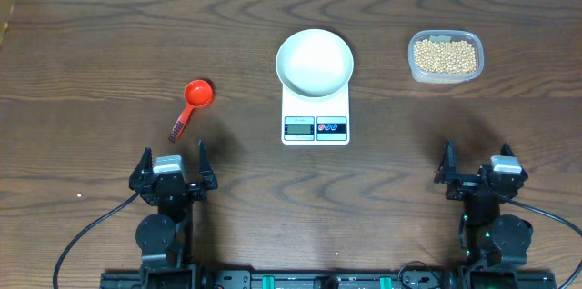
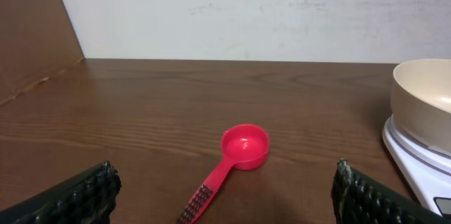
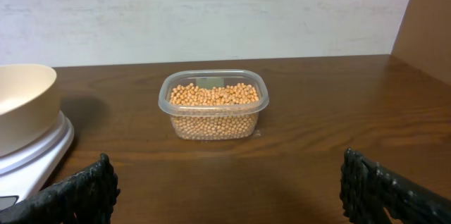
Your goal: Scoop item into bowl and weigh 50g on scale
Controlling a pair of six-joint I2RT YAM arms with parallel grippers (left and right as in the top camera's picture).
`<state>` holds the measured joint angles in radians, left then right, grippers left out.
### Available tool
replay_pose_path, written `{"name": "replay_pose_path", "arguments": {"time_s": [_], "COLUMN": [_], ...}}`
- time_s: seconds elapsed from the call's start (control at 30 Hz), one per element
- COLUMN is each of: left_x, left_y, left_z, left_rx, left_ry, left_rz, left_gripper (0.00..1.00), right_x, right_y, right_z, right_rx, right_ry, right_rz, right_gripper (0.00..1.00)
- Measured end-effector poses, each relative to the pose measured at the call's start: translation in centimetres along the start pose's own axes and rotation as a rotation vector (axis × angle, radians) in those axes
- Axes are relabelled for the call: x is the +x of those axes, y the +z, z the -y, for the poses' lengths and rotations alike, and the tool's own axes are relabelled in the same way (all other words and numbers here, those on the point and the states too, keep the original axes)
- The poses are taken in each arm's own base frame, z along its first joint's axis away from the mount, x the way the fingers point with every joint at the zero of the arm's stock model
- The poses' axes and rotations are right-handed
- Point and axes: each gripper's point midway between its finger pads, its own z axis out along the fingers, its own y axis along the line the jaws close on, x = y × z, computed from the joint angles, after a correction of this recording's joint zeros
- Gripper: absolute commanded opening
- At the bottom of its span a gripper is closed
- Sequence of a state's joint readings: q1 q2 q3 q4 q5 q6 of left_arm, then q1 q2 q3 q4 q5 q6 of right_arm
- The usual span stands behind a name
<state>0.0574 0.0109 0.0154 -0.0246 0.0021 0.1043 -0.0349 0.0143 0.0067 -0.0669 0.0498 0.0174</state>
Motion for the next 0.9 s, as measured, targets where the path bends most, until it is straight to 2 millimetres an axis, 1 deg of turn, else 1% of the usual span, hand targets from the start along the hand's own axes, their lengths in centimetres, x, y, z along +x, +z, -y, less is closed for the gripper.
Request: {"name": "replay_pose_path", "arguments": {"time_s": [0.9], "left_x": [0.00], "left_y": [0.00], "left_z": [0.00], "left_rx": [0.000], "left_ry": [0.000], "left_rz": [0.000], "left_gripper": [0.98], "right_x": [0.00], "right_y": [0.00], "right_z": [0.00], "right_rx": [0.000], "right_ry": [0.000], "right_rz": [0.000], "right_gripper": [0.99]}}
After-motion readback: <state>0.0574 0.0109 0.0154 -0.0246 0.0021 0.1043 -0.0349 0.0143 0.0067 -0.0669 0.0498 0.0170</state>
